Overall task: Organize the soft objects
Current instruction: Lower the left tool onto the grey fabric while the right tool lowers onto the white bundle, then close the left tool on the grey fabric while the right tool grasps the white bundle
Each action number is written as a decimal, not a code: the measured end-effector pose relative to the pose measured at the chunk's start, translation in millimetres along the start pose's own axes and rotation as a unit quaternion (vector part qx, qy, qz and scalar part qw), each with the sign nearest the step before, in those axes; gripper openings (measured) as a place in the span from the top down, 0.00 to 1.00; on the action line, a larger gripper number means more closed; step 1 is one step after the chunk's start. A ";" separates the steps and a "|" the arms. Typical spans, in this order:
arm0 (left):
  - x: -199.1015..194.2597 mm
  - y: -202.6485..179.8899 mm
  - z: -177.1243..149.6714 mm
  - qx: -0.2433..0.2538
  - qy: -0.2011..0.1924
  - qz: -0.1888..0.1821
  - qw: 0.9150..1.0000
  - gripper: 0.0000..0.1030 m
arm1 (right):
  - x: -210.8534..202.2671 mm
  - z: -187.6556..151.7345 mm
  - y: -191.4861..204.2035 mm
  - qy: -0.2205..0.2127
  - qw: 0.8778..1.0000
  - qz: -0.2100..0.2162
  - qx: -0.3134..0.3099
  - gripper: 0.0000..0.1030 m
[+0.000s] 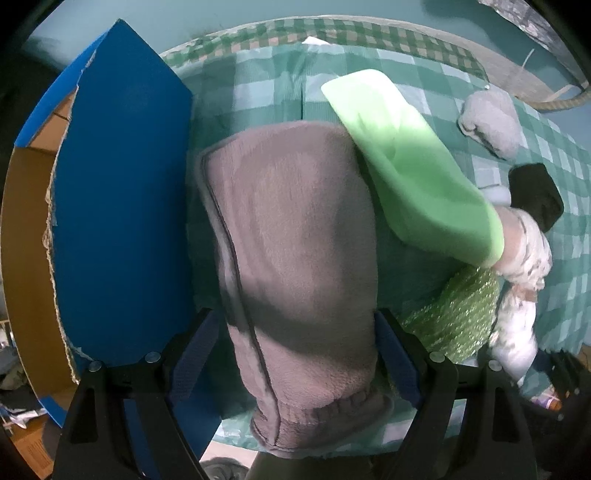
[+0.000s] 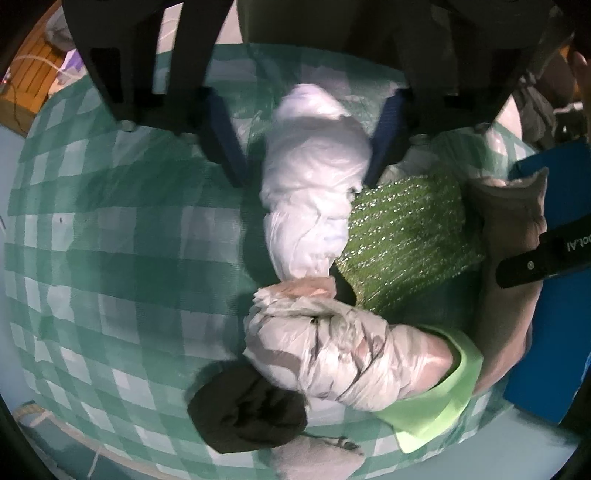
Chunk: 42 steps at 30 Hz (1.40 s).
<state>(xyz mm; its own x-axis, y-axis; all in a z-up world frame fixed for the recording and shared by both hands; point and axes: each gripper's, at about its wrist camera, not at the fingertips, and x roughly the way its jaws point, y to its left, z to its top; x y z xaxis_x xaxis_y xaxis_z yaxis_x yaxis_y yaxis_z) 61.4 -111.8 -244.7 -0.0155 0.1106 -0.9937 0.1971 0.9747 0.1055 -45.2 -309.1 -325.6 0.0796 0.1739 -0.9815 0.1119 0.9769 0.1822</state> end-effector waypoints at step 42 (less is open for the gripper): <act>37.2 -9.6 -8.6 0.061 0.012 0.028 0.998 0.75 | -41.0 9.1 -44.4 -0.042 0.998 -0.013 -0.045 0.56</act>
<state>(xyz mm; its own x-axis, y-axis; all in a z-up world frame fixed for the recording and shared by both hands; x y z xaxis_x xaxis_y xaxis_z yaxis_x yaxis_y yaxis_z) 50.5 -115.4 -282.3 -0.0242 0.1698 -0.9852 0.3155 0.9364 0.1536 -44.5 -360.7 -292.9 0.1606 0.1406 -0.9770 0.0266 0.9888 0.1466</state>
